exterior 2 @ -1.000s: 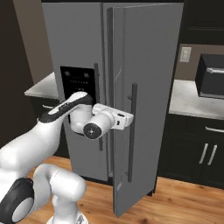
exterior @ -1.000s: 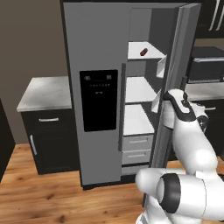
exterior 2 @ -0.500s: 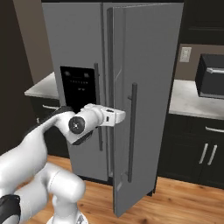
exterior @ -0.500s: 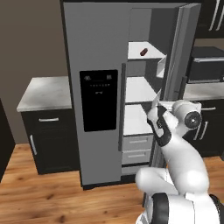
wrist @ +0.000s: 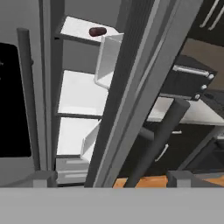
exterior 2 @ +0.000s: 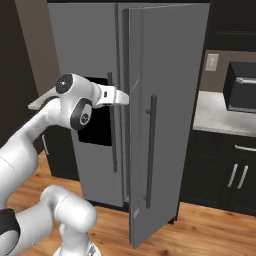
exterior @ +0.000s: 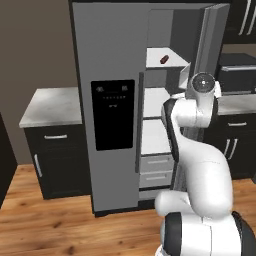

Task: Move the hot dog bun to the plate on the dining table and place the condiment next to that plate. Then navigate to the fridge and take the sausage and place it on the plate as well.

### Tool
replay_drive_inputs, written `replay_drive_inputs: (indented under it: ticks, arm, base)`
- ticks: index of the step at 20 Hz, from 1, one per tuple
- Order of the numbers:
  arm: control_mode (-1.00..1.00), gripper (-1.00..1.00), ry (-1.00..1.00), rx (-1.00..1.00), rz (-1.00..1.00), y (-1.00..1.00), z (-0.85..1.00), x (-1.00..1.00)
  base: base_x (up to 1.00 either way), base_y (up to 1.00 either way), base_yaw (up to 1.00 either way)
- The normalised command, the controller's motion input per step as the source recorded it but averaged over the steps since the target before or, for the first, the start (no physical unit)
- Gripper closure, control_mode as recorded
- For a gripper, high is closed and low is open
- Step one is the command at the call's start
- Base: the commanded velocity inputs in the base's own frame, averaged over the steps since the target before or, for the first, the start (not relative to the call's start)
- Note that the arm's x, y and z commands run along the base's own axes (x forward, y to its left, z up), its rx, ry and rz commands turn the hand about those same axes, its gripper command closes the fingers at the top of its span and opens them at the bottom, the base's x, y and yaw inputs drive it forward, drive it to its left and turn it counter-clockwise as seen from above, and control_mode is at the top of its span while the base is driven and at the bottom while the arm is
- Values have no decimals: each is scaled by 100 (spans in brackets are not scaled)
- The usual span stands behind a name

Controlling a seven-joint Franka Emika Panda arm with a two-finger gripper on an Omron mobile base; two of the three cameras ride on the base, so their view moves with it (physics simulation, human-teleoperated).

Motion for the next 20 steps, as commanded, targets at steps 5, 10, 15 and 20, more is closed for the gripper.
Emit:
replay_drive_inputs:
  ticks: [5,10,15,20]
  arm:
    - [-100,-100,39,-3,2,31,41,37]
    - [-100,-100,15,-12,0,47,-37,64]
    - [-100,-100,0,-9,0,17,-47,51]
    - [-100,-100,0,-2,0,0,-32,65]
  base:
    - [0,0,0]
    - [0,0,0]
    - [0,0,0]
    - [0,0,0]
